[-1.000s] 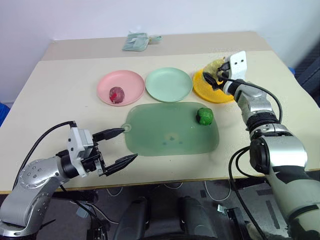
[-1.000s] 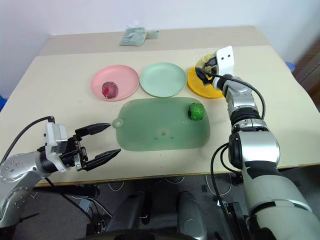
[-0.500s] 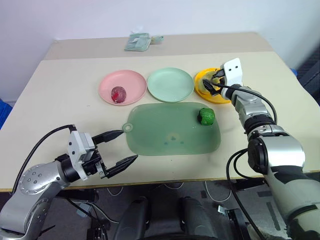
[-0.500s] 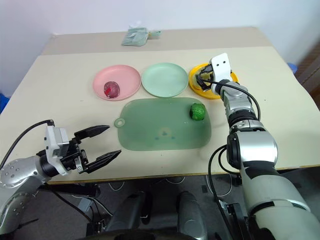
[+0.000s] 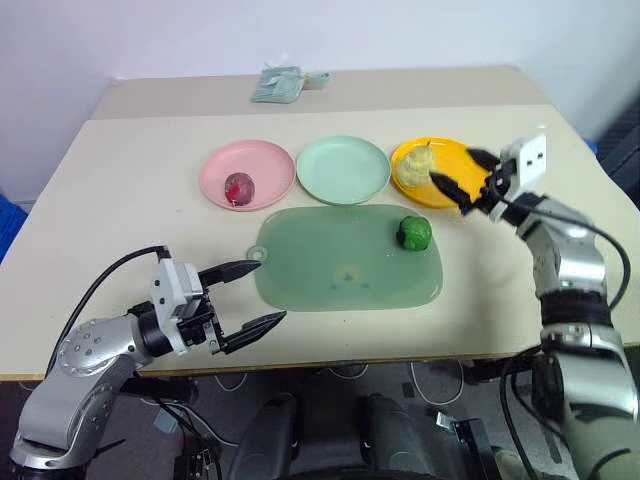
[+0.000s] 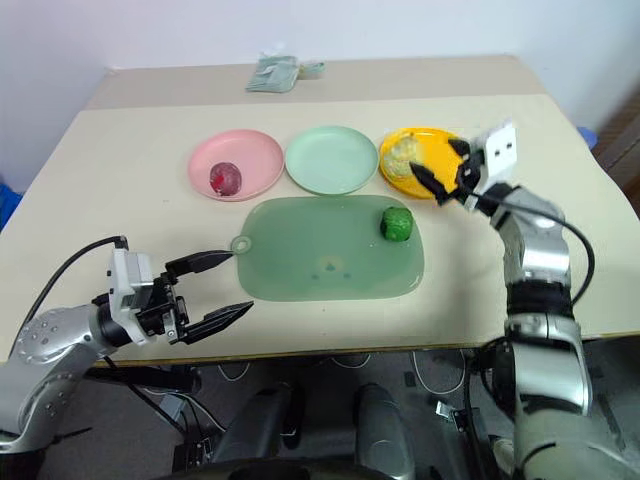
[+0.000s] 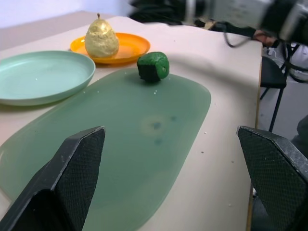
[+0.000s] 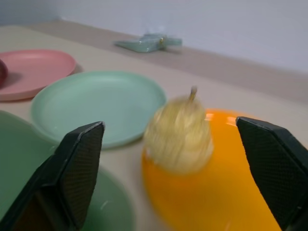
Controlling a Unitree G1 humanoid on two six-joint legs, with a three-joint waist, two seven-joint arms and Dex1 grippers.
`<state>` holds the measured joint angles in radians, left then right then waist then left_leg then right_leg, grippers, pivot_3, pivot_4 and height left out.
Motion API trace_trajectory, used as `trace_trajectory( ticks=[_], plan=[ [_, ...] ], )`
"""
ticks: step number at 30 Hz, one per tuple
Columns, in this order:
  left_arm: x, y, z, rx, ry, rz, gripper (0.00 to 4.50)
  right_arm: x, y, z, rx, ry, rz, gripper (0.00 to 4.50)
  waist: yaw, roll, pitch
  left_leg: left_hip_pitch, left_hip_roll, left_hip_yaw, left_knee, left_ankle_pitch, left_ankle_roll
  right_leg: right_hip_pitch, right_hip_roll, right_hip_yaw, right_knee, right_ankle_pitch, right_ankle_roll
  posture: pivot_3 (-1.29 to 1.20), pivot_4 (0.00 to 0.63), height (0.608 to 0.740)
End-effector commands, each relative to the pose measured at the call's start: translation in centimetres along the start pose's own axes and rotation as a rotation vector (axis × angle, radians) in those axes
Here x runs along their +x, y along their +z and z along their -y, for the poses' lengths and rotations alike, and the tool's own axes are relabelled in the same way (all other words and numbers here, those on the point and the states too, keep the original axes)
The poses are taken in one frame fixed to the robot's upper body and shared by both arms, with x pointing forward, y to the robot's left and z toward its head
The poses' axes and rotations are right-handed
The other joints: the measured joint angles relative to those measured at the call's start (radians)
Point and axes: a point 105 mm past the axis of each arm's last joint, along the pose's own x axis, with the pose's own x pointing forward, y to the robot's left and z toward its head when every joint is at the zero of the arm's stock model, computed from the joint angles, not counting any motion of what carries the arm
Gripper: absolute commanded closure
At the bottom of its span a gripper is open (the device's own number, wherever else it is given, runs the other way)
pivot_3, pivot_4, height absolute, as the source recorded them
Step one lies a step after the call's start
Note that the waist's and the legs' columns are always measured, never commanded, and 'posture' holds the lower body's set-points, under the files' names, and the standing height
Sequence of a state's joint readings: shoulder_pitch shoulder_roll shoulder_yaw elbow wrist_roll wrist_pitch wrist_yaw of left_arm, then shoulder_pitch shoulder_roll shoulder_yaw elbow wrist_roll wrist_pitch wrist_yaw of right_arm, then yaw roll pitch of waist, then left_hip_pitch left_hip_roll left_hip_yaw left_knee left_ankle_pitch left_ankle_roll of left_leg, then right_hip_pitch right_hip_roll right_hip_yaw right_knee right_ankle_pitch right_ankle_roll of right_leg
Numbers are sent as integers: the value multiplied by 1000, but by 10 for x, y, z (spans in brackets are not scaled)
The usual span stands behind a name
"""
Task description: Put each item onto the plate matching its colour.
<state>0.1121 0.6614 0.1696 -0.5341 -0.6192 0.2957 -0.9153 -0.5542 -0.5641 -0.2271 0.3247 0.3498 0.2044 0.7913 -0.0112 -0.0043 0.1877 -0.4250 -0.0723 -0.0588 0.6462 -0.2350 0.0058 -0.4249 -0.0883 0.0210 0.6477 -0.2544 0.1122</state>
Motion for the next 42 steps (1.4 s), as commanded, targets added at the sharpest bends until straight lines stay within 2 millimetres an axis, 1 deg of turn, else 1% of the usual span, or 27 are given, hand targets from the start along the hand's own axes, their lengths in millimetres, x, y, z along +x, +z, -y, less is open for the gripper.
trace_trajectory(
  ticks=[1,3,5,8,10,17,21,24,27,28,30,32,34,38,41,42],
  plan=[
    [2,5,2,23,-36,19,0,-12,19,-29,45,91,45,29,-2,1,-1,0,0,0,0,0,0,0,0,0,0,0,0,0,150,740],
    [2,5,4,21,-61,14,0,-19,8,-50,78,162,-2,29,-1,1,-1,0,0,0,0,0,0,0,0,0,0,0,0,0,150,740],
    [-1,4,6,21,-87,-4,0,-19,2,-57,99,173,-27,29,-2,1,-1,0,0,0,0,0,0,0,0,0,0,0,0,0,150,740],
    [-7,2,10,30,-121,-37,0,-16,-7,-62,115,187,-52,29,-2,1,-1,0,0,1,0,0,0,0,0,1,0,0,0,0,150,740],
    [-9,3,10,27,-123,-38,0,-13,-12,-62,119,186,-61,29,1,1,-1,0,0,1,0,0,0,0,0,1,-1,0,0,0,150,740],
    [-11,5,14,24,-120,-39,0,-2,-32,-53,78,150,-109,29,1,1,-1,0,0,1,0,0,0,0,-1,0,-1,0,0,0,150,740],
    [-12,6,15,23,-102,-37,0,1,-40,-49,69,136,-124,29,0,1,-1,0,0,1,0,0,0,0,-1,0,-1,0,0,0,150,740],
    [-11,6,16,24,-91,-35,0,4,-41,-49,69,132,-126,29,0,1,-1,0,0,1,0,0,0,0,-1,0,-1,0,0,0,150,740],
    [-11,7,16,24,-79,-33,0,7,-39,-50,68,127,-120,863,0,1,-1,0,0,1,0,0,0,0,-1,0,-1,0,0,0,150,740],
    [-11,6,16,28,-74,-35,0,8,-38,-50,66,126,-116,1288,0,1,-1,0,0,1,0,0,0,0,-1,0,-1,0,0,0,150,740],
    [-10,6,14,40,-53,-34,0,10,-36,-51,61,126,-111,2328,0,1,-1,0,0,1,0,0,0,0,-1,0,-1,0,0,0,150,740],
    [-9,6,11,52,-23,-30,0,10,-35,-52,54,128,-107,3009,1,1,-1,0,0,1,0,0,0,0,-1,0,-1,0,0,0,150,740],
    [-8,6,2,45,51,-20,0,13,-28,-55,43,141,-85,3009,1,1,-1,0,0,1,0,0,0,0,-1,0,-1,0,0,0,150,740],
    [-3,9,-12,5,187,25,0,24,-6,-69,27,194,-11,3009,0,1,-1,0,0,1,0,0,0,0,0,0,-1,0,0,0,150,740],
    [3,4,-19,-32,282,31,0,38,9,-78,12,218,54,3009,-2,1,-1,0,0,1,0,0,0,0,0,0,0,0,0,0,150,740],
    [6,1,-22,-40,319,25,0,46,13,-80,9,219,78,3009,-2,1,-1,0,0,1,0,0,0,0,0,0,0,0,0,0,150,740]
  ],
)
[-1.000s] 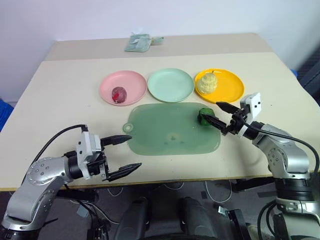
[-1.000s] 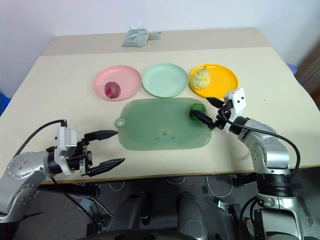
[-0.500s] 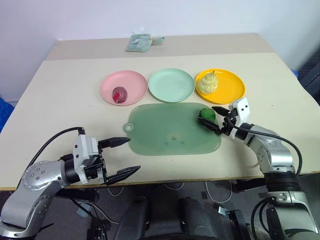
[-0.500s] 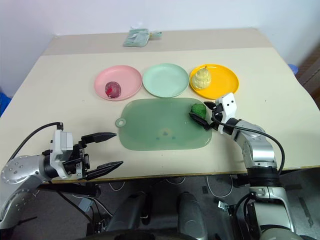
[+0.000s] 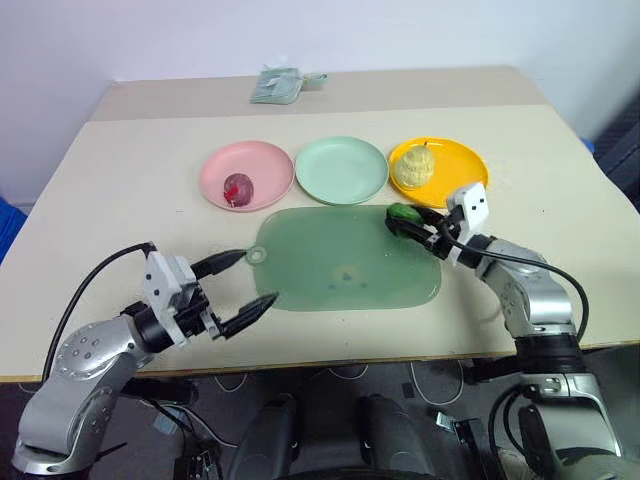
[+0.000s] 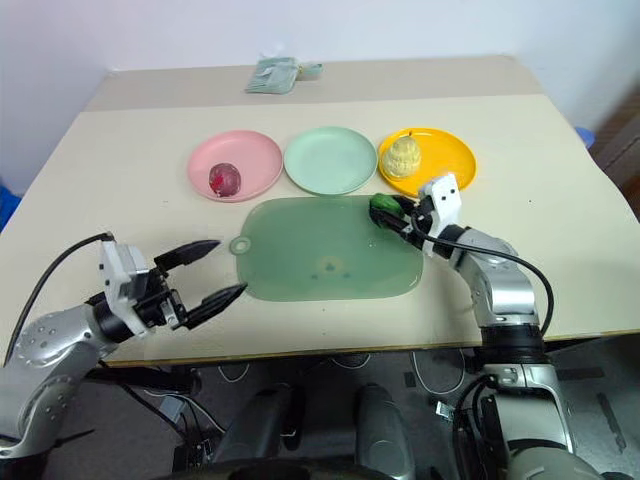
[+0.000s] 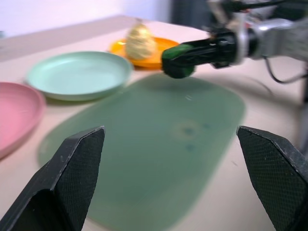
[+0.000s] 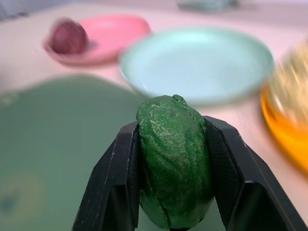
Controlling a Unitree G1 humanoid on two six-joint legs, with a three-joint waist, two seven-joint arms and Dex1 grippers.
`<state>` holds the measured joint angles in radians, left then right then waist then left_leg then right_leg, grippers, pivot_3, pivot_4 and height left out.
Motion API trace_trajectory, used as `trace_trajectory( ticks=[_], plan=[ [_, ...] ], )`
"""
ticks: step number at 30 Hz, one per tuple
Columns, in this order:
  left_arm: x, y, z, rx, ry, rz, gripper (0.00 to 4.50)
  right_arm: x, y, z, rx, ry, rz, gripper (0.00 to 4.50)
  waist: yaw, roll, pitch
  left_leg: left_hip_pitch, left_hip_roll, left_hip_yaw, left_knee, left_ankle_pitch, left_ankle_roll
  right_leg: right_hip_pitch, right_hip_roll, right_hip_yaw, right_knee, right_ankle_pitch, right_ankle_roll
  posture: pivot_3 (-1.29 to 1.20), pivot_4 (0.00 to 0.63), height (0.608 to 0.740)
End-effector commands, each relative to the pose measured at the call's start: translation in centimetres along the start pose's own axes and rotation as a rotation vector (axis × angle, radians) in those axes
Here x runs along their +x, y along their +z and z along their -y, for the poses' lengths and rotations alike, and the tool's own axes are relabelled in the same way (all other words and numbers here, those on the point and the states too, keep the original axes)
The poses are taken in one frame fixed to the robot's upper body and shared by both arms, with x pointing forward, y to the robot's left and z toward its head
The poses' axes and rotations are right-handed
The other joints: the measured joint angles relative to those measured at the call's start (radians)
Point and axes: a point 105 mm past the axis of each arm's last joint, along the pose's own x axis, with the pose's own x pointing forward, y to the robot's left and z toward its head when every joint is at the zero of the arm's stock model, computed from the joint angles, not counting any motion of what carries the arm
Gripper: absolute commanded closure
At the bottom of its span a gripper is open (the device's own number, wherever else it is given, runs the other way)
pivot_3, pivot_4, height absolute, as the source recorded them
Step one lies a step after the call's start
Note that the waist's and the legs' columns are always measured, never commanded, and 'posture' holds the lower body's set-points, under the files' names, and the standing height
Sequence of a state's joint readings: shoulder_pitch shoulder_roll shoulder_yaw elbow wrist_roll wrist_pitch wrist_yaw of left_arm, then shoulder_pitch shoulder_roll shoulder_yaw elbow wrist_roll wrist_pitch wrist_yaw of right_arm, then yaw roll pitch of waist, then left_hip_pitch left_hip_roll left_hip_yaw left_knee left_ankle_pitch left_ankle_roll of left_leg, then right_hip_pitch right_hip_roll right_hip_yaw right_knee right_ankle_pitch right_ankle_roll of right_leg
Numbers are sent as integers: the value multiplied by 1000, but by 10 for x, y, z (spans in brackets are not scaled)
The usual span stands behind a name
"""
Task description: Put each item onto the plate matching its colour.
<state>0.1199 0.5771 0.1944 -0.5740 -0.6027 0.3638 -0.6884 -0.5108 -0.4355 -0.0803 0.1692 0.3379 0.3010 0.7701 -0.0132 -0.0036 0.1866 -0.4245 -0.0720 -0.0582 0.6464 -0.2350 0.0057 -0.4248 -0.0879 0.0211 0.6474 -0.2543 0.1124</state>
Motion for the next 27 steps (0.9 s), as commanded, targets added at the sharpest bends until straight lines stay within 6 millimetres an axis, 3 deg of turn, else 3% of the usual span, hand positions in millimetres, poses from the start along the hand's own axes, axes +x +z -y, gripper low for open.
trace_trajectory(
  ticks=[1,6,11,22,27],
  plan=[
    [9,-1,-3,-2,101,2,0,25,33,-7,-67,27,126,3009,-1,0,0,0,0,0,0,0,0,0,0,0,0,0,0,0,150,740],
    [23,-6,-10,-19,230,15,0,63,37,4,-80,-35,174,3009,3,0,0,0,-1,0,0,0,-1,0,2,-1,0,0,0,0,150,740],
    [37,-5,-10,17,308,40,0,93,29,14,-63,-126,167,3009,-1,-1,0,0,-2,0,0,2,-3,0,1,-1,0,0,0,0,150,740],
    [34,-1,-3,68,340,34,0,118,27,20,-58,-309,97,3009,-6,0,0,0,-1,0,-1,3,-6,-1,2,-1,1,0,0,0,150,740],
    [32,0,-2,61,345,28,0,124,31,15,-74,-326,99,692,-6,0,0,0,-1,0,-1,3,-6,-1,2,-1,1,0,0,0,150,740]
  ],
)
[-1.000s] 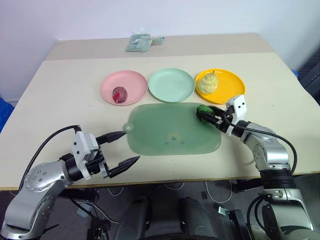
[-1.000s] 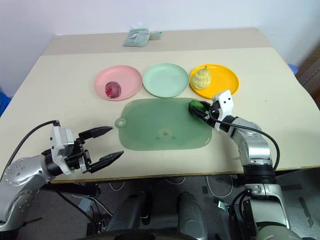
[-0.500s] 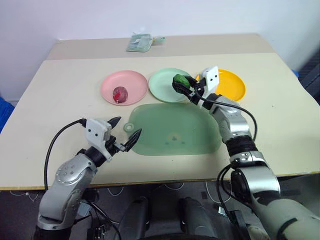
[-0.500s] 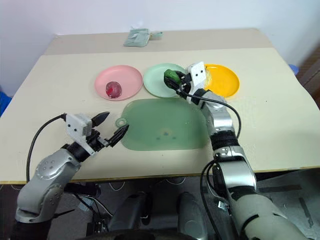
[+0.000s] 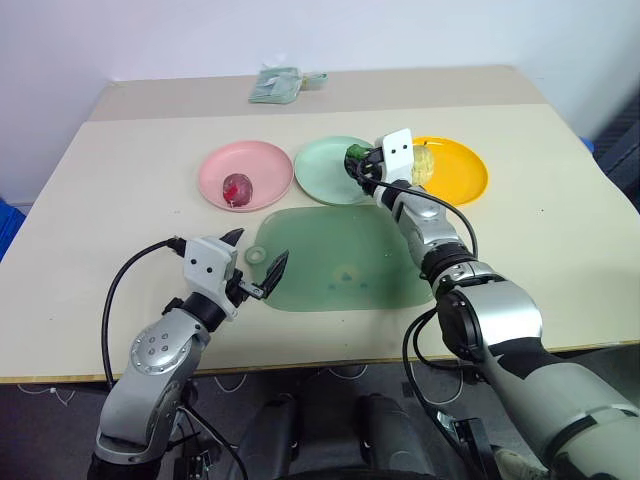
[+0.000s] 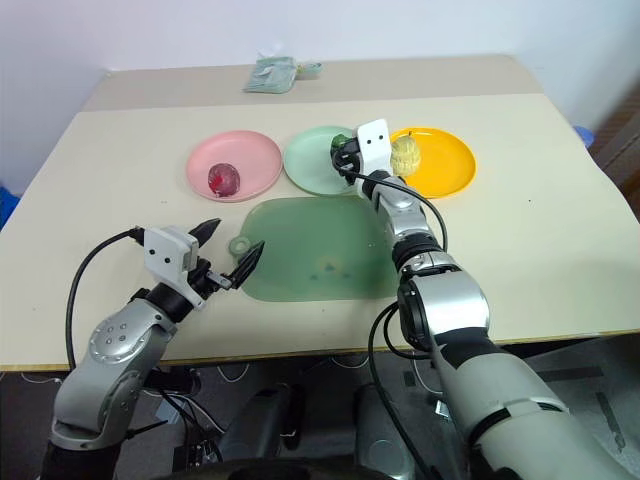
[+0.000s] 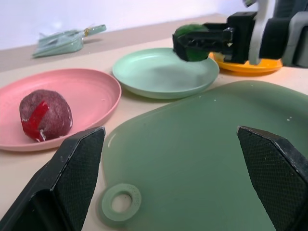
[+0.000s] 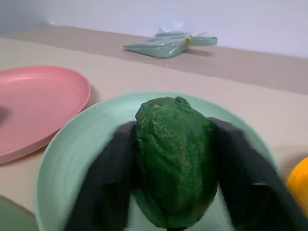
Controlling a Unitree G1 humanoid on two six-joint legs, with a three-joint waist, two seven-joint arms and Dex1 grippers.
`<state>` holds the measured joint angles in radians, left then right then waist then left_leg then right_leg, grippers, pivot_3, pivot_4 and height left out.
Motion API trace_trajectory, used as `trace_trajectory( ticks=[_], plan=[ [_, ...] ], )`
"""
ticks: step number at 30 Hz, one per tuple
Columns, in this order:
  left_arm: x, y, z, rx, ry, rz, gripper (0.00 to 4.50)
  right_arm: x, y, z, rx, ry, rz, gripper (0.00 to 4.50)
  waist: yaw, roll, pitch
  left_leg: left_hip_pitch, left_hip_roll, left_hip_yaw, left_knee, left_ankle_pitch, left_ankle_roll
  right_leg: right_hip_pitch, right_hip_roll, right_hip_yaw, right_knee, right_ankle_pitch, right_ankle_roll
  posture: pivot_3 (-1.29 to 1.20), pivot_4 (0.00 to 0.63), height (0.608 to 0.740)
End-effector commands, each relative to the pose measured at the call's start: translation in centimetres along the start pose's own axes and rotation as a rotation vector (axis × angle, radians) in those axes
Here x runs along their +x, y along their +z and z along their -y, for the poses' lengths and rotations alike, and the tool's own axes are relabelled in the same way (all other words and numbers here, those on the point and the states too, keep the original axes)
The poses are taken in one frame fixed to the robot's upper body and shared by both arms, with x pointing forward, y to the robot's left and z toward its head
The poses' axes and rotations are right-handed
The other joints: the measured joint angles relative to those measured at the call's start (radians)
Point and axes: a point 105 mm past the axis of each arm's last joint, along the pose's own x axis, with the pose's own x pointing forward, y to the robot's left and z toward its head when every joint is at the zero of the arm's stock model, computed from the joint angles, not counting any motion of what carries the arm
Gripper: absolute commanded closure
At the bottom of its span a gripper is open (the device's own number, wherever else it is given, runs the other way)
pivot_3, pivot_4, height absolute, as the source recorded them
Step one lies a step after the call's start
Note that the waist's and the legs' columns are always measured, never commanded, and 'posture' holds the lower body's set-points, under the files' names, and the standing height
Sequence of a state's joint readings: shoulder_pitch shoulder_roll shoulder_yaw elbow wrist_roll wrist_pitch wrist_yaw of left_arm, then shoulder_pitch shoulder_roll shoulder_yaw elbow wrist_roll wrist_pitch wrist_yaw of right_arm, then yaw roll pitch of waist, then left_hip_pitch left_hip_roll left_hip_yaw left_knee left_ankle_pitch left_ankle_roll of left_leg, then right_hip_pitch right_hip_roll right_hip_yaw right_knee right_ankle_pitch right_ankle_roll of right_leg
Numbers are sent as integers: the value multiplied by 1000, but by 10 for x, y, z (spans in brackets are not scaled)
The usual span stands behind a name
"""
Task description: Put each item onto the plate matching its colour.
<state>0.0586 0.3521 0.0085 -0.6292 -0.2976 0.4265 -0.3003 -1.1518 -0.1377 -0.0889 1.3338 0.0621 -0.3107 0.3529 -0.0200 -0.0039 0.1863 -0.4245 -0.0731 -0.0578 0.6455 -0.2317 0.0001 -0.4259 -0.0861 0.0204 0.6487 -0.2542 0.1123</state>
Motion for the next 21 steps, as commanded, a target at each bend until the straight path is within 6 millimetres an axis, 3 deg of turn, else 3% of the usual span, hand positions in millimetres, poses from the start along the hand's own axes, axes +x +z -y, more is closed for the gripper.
trace_trajectory(
  ticks=[1,5,11,15,21],
  plan=[
    [-2,11,1,12,-6,33,0,8,32,0,-33,-30,90,177,2,0,0,0,0,0,0,0,0,0,0,0,0,0,0,0,150,740],
    [3,12,3,8,-28,34,0,5,48,7,-28,-18,166,79,3,0,0,0,0,0,0,0,0,0,0,0,0,0,0,0,150,740],
    [12,14,-9,44,-11,41,0,-15,71,31,-65,11,310,79,3,0,0,0,0,0,0,0,0,0,0,0,0,0,0,0,150,740],
    [11,19,-16,28,-70,61,0,-63,66,39,-127,79,320,79,12,-1,0,0,0,-2,0,-2,3,1,0,-1,0,0,0,0,150,740],
    [4,23,-28,42,-102,75,0,-141,52,48,-156,103,157,79,8,1,0,-1,0,-1,1,-3,5,0,-1,0,0,0,0,0,150,740]
  ],
)
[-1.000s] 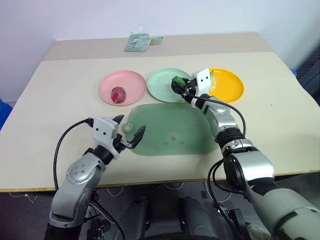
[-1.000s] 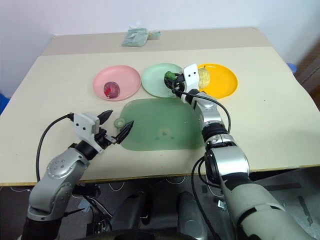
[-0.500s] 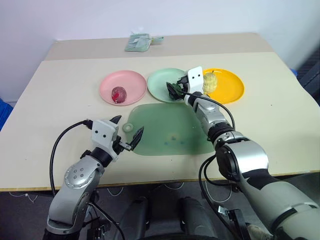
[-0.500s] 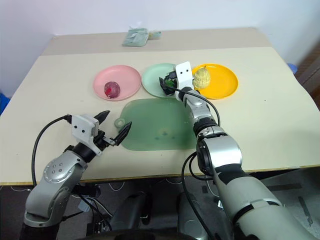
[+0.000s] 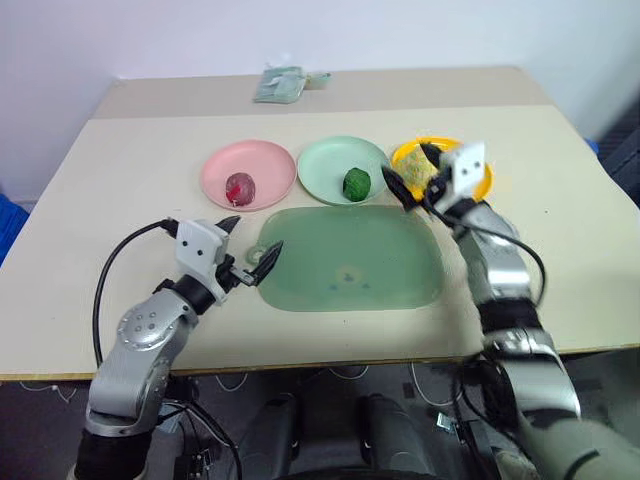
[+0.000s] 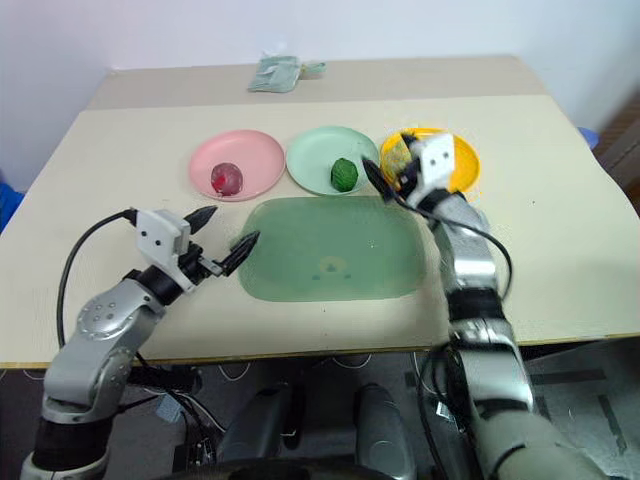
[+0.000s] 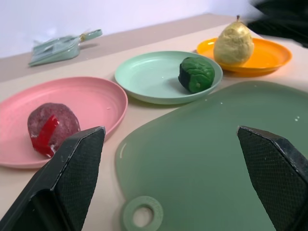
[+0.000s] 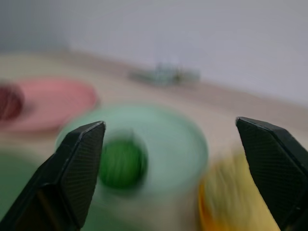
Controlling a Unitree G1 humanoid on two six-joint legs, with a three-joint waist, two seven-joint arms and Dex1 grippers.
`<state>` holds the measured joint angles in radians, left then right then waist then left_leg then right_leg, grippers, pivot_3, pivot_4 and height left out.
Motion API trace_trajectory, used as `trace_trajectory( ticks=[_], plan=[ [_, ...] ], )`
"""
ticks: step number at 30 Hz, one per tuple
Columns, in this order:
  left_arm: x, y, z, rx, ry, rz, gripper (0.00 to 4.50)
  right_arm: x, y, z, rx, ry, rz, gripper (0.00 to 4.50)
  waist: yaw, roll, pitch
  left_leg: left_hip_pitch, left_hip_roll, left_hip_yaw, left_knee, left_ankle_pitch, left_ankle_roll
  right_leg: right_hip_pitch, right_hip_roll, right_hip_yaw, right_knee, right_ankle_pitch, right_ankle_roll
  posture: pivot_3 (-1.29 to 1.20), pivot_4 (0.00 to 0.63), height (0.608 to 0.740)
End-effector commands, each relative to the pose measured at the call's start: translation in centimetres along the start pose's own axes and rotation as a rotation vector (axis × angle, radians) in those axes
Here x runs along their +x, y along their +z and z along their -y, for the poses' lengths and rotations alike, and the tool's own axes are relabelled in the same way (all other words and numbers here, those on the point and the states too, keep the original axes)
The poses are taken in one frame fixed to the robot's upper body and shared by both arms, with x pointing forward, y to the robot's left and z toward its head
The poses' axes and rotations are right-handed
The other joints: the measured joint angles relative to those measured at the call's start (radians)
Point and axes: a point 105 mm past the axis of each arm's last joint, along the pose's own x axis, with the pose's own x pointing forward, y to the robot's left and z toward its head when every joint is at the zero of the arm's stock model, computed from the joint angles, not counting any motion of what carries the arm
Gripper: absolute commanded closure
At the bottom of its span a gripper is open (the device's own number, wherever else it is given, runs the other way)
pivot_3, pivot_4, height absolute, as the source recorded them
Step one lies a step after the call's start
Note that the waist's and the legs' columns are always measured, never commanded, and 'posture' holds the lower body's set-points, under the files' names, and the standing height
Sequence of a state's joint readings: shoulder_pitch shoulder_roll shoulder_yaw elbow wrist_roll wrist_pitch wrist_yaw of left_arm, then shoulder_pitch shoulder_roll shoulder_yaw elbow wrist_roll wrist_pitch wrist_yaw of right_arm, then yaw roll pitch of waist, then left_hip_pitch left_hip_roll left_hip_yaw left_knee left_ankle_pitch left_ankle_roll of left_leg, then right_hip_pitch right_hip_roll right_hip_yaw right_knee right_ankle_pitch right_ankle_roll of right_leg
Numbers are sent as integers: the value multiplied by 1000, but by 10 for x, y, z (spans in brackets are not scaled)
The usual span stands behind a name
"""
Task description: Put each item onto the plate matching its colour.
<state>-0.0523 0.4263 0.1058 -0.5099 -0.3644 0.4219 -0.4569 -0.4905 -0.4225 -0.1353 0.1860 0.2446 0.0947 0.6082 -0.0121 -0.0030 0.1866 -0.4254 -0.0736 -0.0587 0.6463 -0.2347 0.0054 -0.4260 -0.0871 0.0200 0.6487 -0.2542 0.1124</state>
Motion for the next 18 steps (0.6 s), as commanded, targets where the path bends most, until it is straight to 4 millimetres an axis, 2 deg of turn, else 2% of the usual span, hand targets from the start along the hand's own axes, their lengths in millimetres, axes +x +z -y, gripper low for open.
trace_trajectory(
  ticks=[1,4,6,12,18],
  plan=[
    [-5,16,-5,17,-21,69,0,-26,37,0,-41,22,39,79,-2,0,0,0,1,0,0,0,0,0,0,0,0,0,0,0,150,740],
    [-9,14,-4,16,-56,73,0,-57,31,7,-33,-1,-42,79,2,0,-1,1,1,0,0,0,0,1,0,0,0,0,0,0,150,740],
    [-13,11,-2,1,-74,62,0,-69,28,8,-14,-10,-76,79,3,0,-1,1,1,0,0,0,0,2,0,0,-1,0,0,0,150,740],
    [-42,5,-8,25,-123,-1,0,-120,20,7,6,0,-187,79,7,0,-1,1,2,0,0,0,1,2,-1,1,-2,0,0,0,150,740],
    [-53,1,-7,21,-141,-27,0,-158,4,14,37,-37,-271,79,26,0,-1,2,2,0,1,-1,1,5,-2,1,-3,-2,-3,0,150,740]
  ],
)
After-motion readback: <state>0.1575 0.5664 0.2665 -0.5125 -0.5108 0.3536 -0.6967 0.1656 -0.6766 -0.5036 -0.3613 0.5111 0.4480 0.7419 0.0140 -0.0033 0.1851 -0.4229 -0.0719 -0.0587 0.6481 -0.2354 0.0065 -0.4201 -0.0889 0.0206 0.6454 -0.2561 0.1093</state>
